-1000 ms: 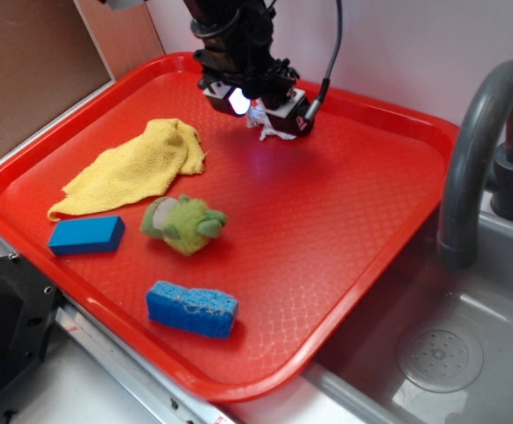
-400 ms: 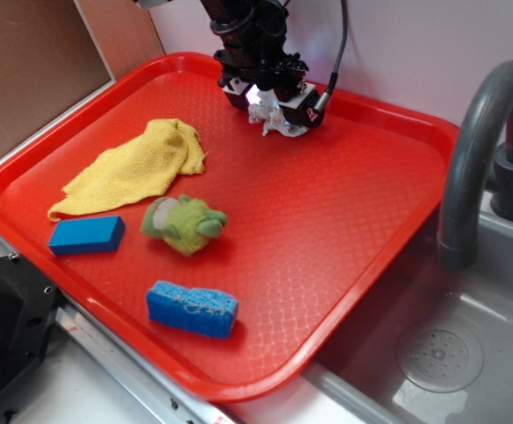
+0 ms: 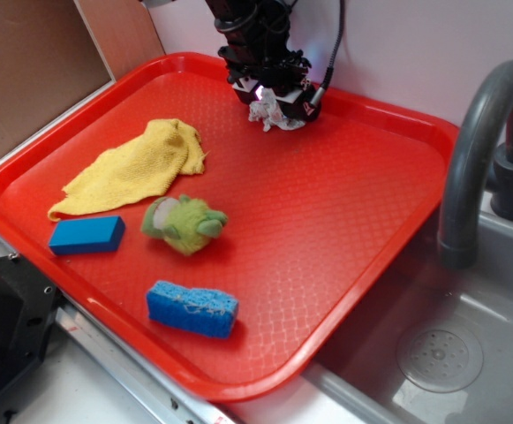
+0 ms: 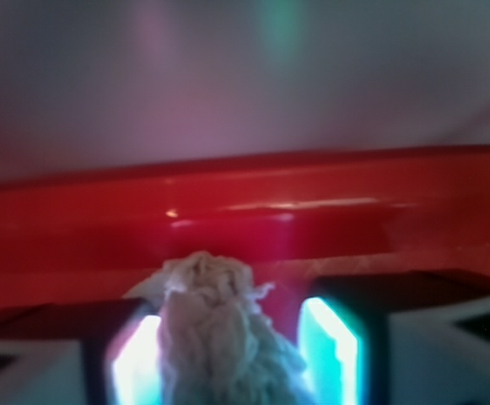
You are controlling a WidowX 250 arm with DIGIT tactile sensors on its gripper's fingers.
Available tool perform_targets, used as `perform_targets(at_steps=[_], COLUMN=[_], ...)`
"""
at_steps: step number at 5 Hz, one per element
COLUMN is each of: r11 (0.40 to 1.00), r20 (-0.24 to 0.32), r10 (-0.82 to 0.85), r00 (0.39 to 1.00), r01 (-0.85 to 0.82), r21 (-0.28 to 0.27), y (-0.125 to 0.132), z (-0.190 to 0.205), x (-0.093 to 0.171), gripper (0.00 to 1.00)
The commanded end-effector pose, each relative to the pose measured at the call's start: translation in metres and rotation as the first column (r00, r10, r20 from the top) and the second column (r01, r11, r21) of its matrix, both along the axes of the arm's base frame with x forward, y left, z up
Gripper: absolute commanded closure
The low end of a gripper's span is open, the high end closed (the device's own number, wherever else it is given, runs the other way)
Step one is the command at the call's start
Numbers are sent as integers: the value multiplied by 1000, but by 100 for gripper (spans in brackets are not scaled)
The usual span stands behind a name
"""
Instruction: Grab the white paper.
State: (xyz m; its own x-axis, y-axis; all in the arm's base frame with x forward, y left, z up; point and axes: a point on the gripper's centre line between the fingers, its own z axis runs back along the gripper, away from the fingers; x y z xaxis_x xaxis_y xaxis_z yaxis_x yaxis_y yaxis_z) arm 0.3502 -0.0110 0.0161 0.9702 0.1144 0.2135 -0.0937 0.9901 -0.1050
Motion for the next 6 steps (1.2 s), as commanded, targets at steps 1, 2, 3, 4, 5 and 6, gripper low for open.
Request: perform_targets(at_steps=[1,2,3,4,5,6], r11=[993,997,998,995,996,995], r20=[45,-11,-63,-82,-61,-126], r10=[31,55,-1,-52,-34,-53], r00=[999,998,998,995,998,991], r01=[-36,-54,-3,44,29,43], r21=[110,50,-61,-93,-81,-86], y=[-1,0,-2,-9,-13,-9], z=[55,89,125,157,170,165], x=[-22,-42,-74,-109,-131,-129], gripper=[100,100,100,100,100,100])
